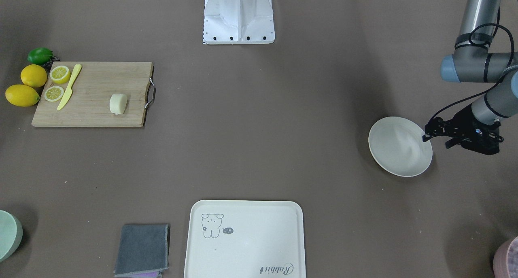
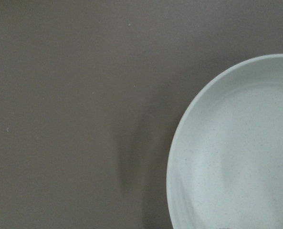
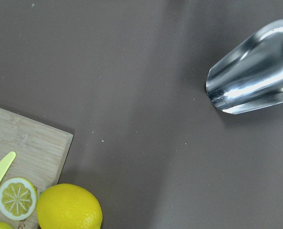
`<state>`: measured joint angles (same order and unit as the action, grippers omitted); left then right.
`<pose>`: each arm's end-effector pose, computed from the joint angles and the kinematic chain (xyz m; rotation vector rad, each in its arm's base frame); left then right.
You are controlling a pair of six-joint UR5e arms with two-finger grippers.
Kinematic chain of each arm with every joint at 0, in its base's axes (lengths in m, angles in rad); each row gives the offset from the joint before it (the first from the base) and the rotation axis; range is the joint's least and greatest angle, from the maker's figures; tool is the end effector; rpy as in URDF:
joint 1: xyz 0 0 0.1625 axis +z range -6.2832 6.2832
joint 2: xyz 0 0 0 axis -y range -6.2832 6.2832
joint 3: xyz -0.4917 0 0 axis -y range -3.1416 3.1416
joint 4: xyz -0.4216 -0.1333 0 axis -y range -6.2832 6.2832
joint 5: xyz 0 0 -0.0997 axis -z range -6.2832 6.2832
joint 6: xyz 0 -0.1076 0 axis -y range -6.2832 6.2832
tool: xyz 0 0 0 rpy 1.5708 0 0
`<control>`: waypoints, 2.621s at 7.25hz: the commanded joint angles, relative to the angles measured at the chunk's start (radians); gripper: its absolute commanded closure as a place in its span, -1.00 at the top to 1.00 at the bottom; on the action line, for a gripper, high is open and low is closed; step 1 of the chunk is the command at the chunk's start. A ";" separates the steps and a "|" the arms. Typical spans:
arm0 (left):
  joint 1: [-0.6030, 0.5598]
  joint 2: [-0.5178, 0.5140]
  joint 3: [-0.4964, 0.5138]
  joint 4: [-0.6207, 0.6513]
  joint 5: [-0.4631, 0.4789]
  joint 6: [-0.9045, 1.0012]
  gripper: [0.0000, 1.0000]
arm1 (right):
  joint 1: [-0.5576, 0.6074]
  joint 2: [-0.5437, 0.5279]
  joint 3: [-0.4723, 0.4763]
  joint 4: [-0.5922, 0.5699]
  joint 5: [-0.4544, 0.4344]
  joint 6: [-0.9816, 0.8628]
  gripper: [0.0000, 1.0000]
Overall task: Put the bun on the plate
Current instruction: 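Reach the left gripper to the white plate's rim and push it toward the table centre, then hold the white plate with the left gripper while the right gripper grasps the cream bun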
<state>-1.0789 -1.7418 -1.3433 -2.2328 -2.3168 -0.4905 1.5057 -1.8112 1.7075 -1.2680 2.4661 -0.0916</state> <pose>0.2452 -0.5851 0.6791 0.1678 0.9093 0.2270 0.0223 -0.4156 0.7299 0.1978 -0.8916 -0.2348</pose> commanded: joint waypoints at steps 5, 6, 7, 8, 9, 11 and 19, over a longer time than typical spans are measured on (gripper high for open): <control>0.031 -0.027 -0.017 -0.021 -0.004 -0.123 -1.00 | -0.001 0.012 -0.002 0.003 0.000 0.010 0.98; 0.031 -0.039 -0.072 -0.015 -0.006 -0.217 -1.00 | -0.008 0.035 0.012 0.006 0.007 0.098 0.98; 0.033 -0.076 -0.127 -0.004 -0.003 -0.372 -1.00 | -0.046 0.036 0.058 0.006 0.011 0.210 0.98; 0.042 -0.122 -0.155 -0.004 0.000 -0.510 -1.00 | -0.109 0.036 0.117 0.006 -0.002 0.327 0.98; 0.119 -0.133 -0.209 -0.001 0.010 -0.630 -1.00 | -0.181 0.050 0.165 0.007 -0.028 0.489 0.98; 0.279 -0.296 -0.264 0.153 0.148 -0.869 -1.00 | -0.365 0.053 0.265 0.007 -0.113 0.709 0.98; 0.544 -0.453 -0.177 0.197 0.398 -0.961 -1.00 | -0.786 0.297 0.186 0.004 -0.328 1.112 0.98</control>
<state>-0.5391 -2.1917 -1.5228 -2.0344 -1.9218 -1.4501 0.7453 -1.5339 1.9240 -1.2659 2.1580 0.9869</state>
